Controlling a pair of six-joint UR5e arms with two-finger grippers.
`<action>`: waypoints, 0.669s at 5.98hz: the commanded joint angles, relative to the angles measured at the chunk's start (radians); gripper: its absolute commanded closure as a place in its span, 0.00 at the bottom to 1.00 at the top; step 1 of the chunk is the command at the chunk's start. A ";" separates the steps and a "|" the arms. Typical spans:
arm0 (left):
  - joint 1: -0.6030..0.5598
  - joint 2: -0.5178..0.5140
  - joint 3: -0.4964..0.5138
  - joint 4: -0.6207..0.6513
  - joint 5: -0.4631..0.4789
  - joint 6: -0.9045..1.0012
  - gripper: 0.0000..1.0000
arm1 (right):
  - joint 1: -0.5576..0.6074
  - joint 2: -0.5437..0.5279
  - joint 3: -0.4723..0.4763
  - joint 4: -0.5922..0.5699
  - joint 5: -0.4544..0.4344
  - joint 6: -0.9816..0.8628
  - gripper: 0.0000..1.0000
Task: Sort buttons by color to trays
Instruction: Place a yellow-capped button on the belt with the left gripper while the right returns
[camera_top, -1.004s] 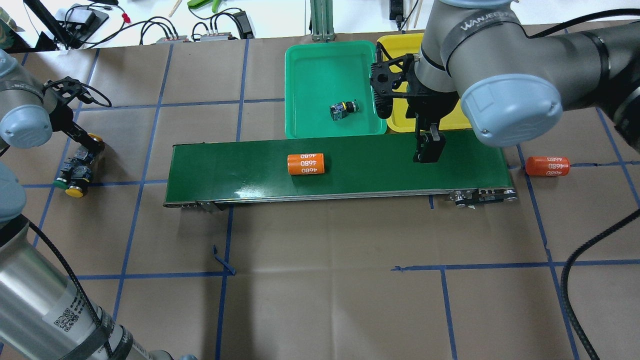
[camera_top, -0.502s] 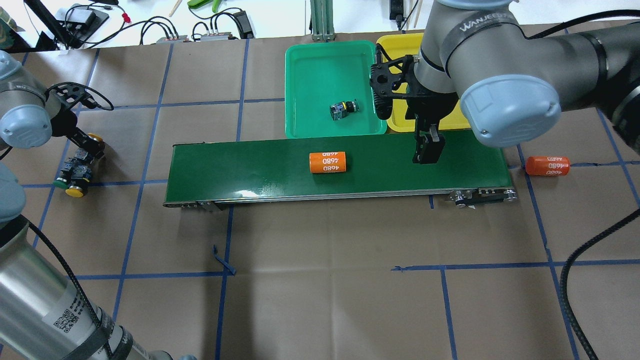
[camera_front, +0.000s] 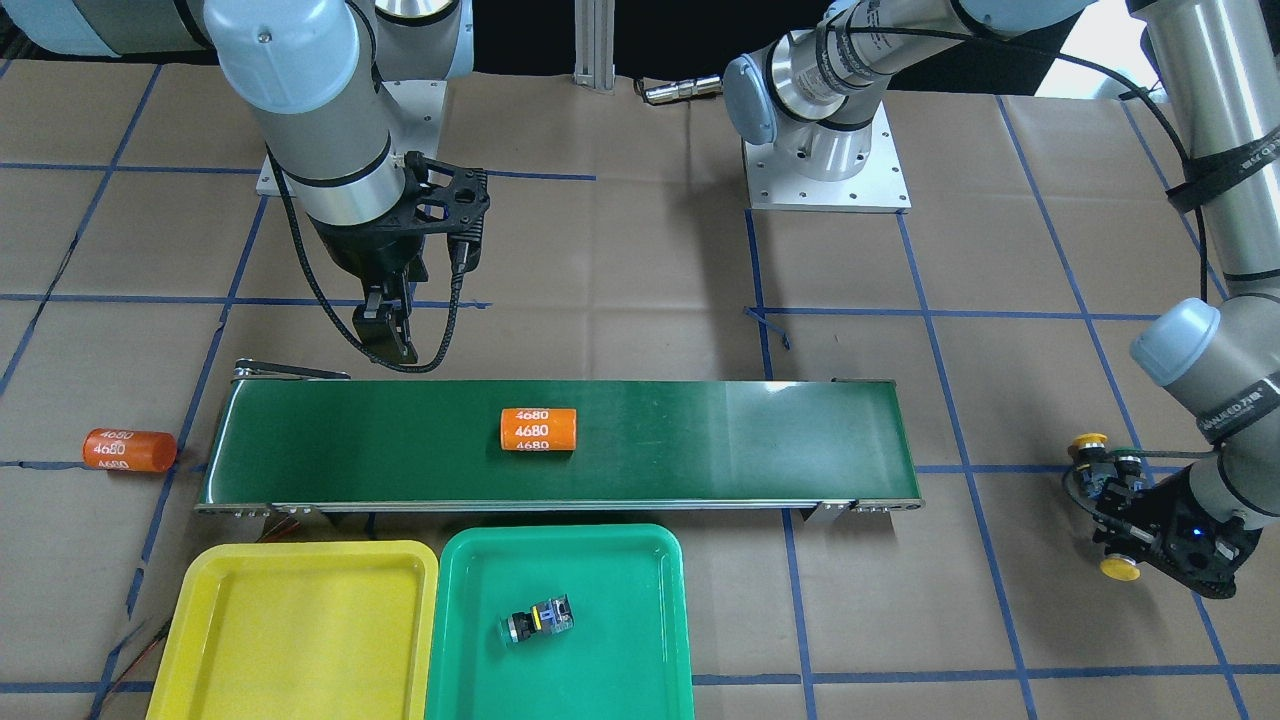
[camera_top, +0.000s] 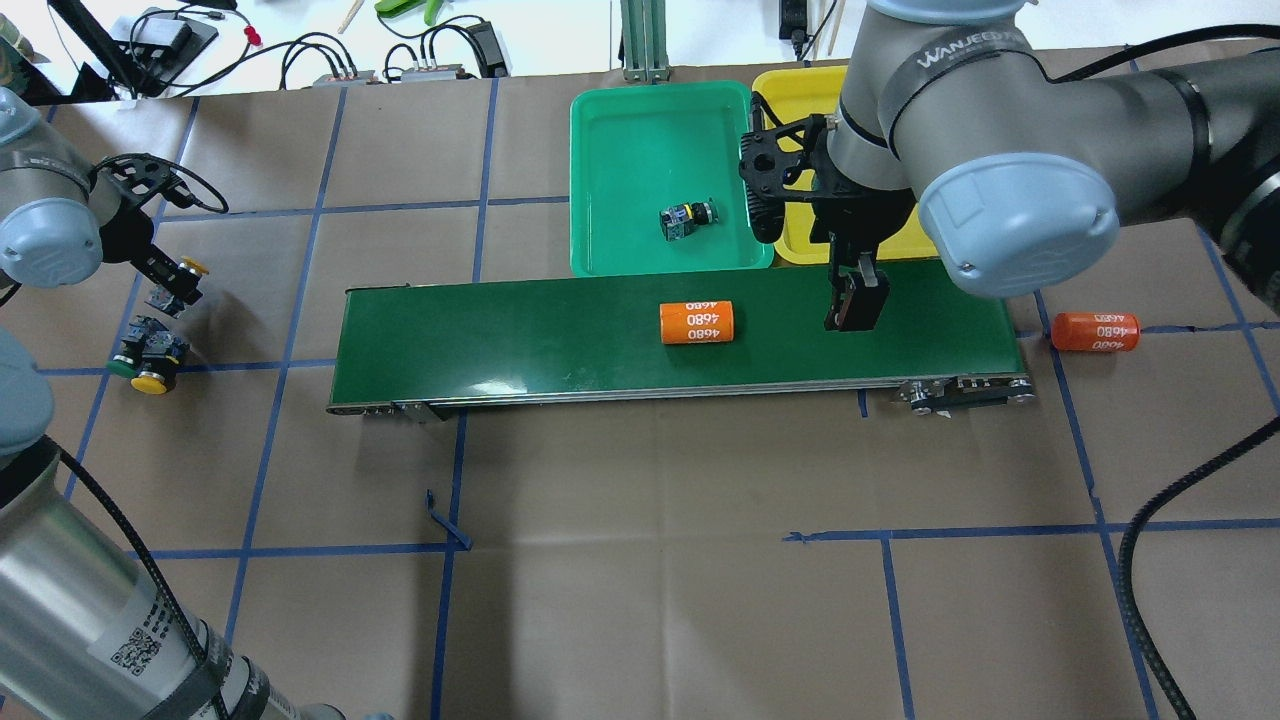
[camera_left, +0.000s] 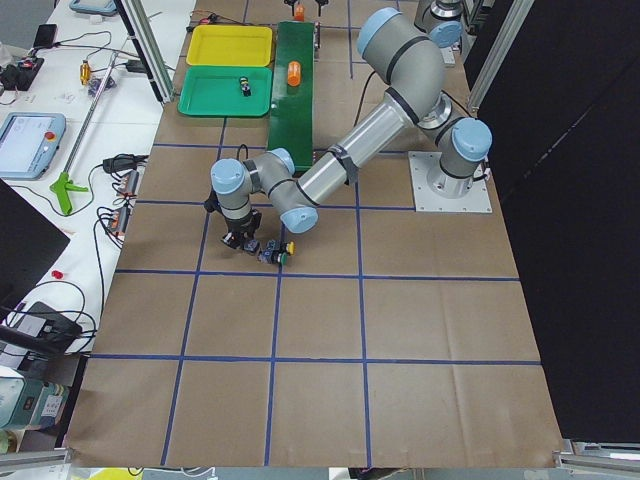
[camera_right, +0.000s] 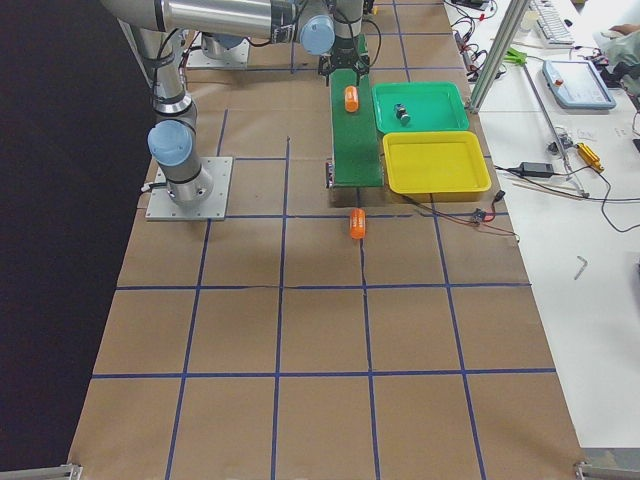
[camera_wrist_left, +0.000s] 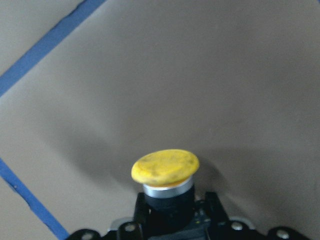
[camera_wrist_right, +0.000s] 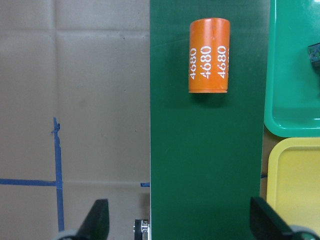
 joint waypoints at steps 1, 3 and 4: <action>-0.144 0.160 -0.103 -0.068 0.012 0.078 1.00 | 0.000 0.002 0.001 0.000 0.001 -0.001 0.00; -0.299 0.231 -0.202 -0.069 0.001 0.316 1.00 | 0.000 0.003 0.000 -0.003 0.002 0.000 0.00; -0.409 0.255 -0.231 -0.069 0.013 0.401 1.00 | 0.000 0.002 -0.002 -0.001 0.001 -0.001 0.00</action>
